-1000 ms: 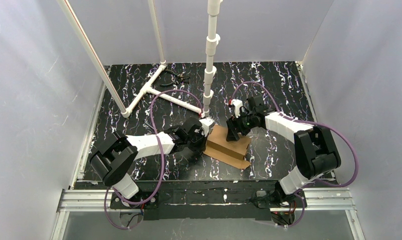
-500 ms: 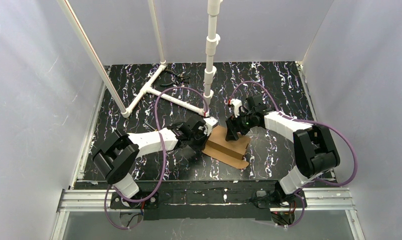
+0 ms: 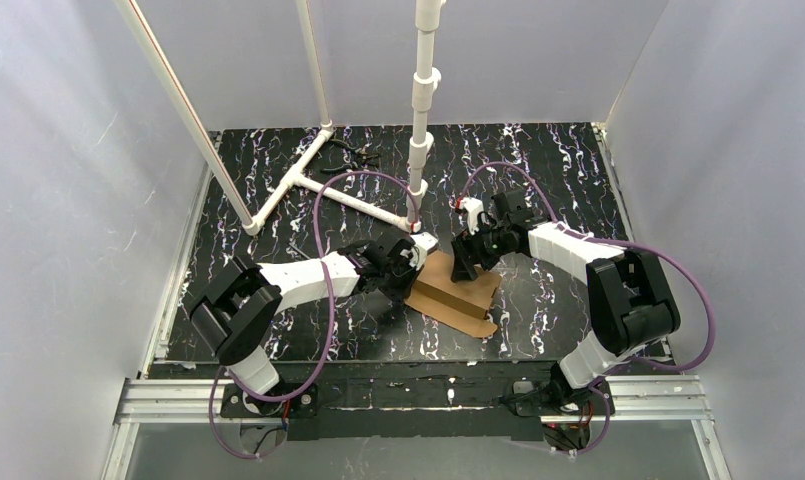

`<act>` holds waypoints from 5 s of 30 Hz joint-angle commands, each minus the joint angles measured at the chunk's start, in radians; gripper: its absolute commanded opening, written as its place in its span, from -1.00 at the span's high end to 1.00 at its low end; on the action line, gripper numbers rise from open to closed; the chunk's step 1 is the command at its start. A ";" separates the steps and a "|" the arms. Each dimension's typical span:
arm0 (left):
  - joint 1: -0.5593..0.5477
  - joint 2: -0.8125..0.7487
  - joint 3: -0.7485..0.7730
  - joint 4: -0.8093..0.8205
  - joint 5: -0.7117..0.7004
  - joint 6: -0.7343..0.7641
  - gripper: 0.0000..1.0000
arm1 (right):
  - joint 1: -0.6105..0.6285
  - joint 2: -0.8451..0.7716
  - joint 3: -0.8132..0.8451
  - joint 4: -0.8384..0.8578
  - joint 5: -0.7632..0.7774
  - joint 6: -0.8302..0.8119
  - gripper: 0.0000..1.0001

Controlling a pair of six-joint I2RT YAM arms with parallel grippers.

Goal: Fold the paper box

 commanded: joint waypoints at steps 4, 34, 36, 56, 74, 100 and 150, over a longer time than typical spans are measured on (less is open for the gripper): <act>0.023 0.015 0.052 -0.009 -0.001 -0.043 1.00 | 0.016 0.064 -0.018 -0.022 0.158 -0.065 -0.70; 0.025 -0.033 -0.011 0.023 -0.062 -0.183 1.00 | 0.029 0.077 -0.014 -0.030 0.170 -0.068 -0.70; 0.026 -0.044 -0.019 0.036 -0.028 -0.142 1.00 | 0.030 0.076 -0.014 -0.030 0.169 -0.067 -0.70; 0.025 -0.055 -0.035 0.020 0.076 -0.001 1.00 | 0.034 0.079 -0.014 -0.030 0.166 -0.067 -0.71; 0.027 -0.005 0.059 -0.063 0.035 0.042 1.00 | 0.038 0.079 -0.014 -0.031 0.169 -0.069 -0.71; 0.040 -0.016 0.109 -0.050 0.031 -0.070 1.00 | 0.051 0.091 -0.011 -0.035 0.170 -0.071 -0.69; 0.028 -0.117 -0.088 0.090 0.033 -0.082 1.00 | 0.062 0.109 -0.007 -0.043 0.190 -0.075 -0.68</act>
